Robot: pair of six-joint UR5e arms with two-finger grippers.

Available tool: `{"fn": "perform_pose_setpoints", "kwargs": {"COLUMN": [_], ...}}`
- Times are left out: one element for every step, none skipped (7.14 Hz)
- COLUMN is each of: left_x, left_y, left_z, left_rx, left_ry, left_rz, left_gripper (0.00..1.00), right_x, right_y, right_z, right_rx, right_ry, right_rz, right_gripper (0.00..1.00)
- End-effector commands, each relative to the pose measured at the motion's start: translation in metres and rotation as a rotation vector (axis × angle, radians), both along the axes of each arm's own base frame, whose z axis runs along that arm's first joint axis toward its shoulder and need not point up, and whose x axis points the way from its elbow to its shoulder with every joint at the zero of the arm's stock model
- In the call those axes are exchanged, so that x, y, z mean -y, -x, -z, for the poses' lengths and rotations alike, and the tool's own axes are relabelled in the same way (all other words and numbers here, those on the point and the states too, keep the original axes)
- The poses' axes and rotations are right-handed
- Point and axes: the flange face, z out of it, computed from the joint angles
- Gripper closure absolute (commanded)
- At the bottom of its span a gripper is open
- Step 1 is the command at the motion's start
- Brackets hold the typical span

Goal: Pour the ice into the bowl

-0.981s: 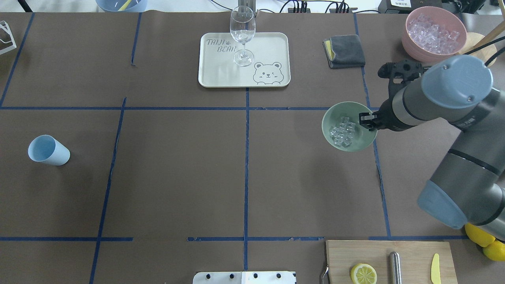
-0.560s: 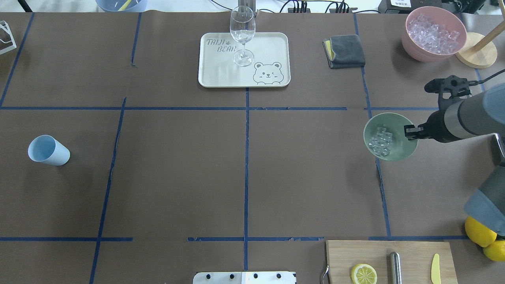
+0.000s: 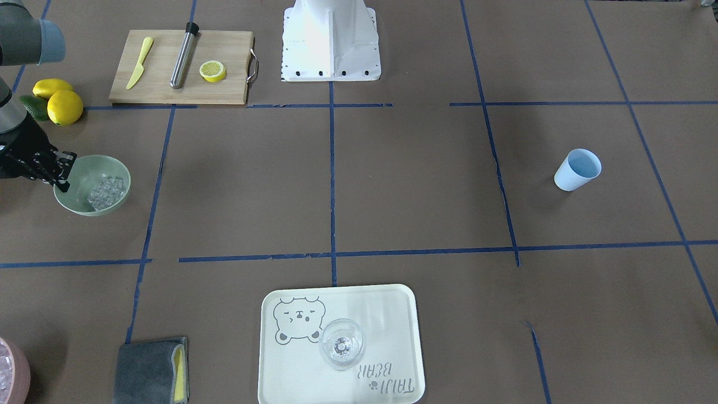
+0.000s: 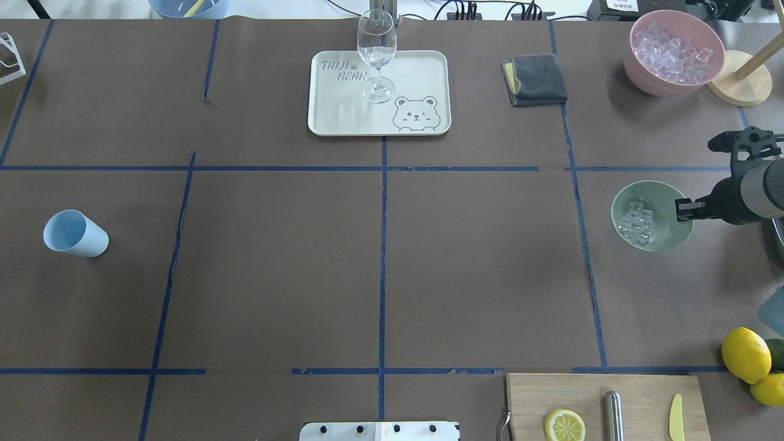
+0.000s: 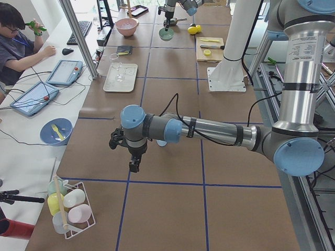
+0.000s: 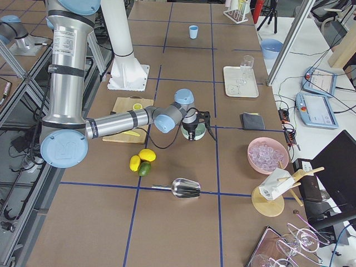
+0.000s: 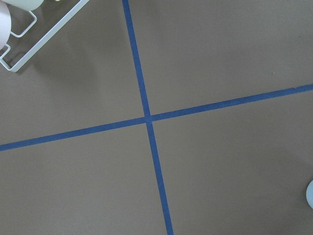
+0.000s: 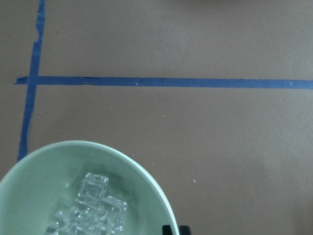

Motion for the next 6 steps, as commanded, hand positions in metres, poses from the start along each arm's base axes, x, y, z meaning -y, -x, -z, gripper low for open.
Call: {"fn": "perform_pose_setpoints", "kwargs": {"left_x": [0.0, 0.0, 0.0, 0.0, 0.0, 0.0], "left_y": [0.003, 0.003, 0.003, 0.003, 0.003, 0.003], "left_z": [0.0, 0.0, -0.001, 0.0, 0.0, 0.0], "left_rx": [0.0, 0.0, 0.0, 0.0, 0.002, 0.002], "left_ry": [0.002, 0.002, 0.003, 0.002, -0.004, -0.002], "left_rz": [0.006, 0.006, 0.006, 0.006, 0.002, 0.004], "left_gripper": [0.0, 0.0, 0.0, 0.0, 0.0, 0.0], "right_x": [-0.001, -0.007, -0.006, -0.013, -0.015, -0.012], "right_y": [-0.011, -0.027, -0.038, -0.044, -0.046, -0.054], "right_z": [-0.024, -0.034, -0.036, -0.045, -0.048, -0.047], "right_rx": [-0.012, 0.002, 0.016, -0.005, -0.014, -0.015], "right_ry": [0.042, 0.08, 0.097, 0.102, 0.101, 0.104], "right_rz": [-0.009, -0.013, -0.024, -0.033, -0.033, -0.037], "right_gripper": [1.0, 1.0, 0.62, 0.01, 0.0, 0.0]}}
